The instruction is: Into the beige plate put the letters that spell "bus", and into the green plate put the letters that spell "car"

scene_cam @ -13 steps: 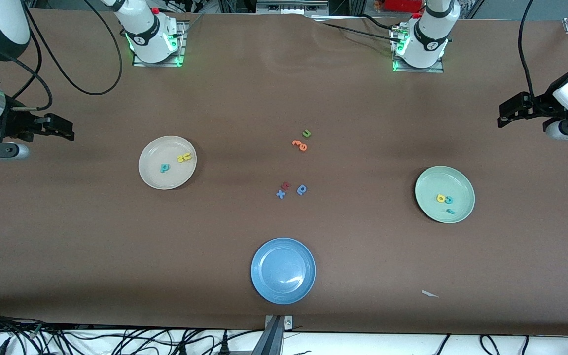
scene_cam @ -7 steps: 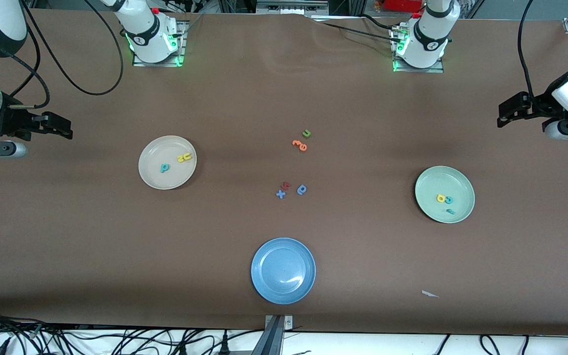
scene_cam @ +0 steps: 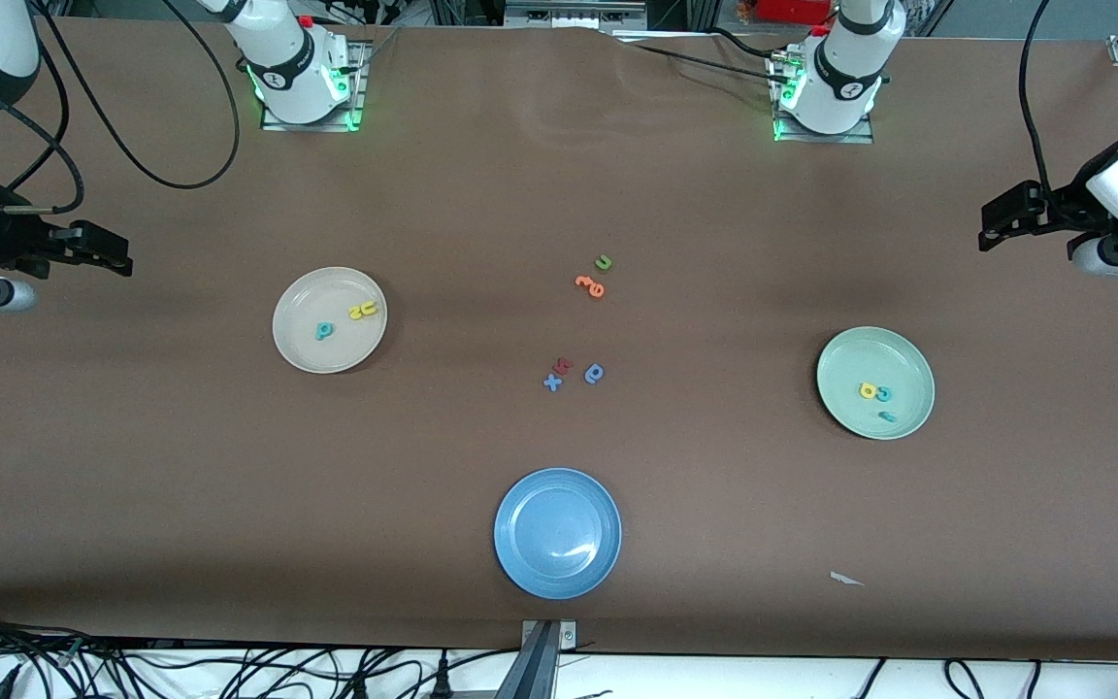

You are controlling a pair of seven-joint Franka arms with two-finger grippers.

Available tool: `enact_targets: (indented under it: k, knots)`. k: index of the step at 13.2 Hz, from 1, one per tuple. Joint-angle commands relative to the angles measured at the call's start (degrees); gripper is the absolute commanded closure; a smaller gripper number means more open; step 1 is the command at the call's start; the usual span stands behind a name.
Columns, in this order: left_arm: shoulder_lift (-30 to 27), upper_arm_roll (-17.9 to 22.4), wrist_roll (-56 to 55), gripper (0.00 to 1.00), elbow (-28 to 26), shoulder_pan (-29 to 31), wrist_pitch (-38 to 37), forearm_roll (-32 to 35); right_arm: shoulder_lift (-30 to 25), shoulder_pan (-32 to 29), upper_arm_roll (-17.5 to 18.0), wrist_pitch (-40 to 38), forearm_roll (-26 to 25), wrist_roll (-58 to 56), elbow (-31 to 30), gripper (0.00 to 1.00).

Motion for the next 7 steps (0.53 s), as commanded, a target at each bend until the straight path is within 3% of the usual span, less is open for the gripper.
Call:
enact_targets:
  k: [1, 7]
  knots:
    - [0.3, 0.0, 0.4, 0.0, 0.8, 0.2, 0.1, -1.7, 0.5, 0.3, -0.6, -1.1, 0.5, -0.7, 2.2, 0.0]
    - [0.4, 0.0, 0.4, 0.0, 0.9, 0.2, 0.1, -1.7, 0.6, 0.6, -0.6, -1.3, 0.8, -0.3, 2.5, 0.0]
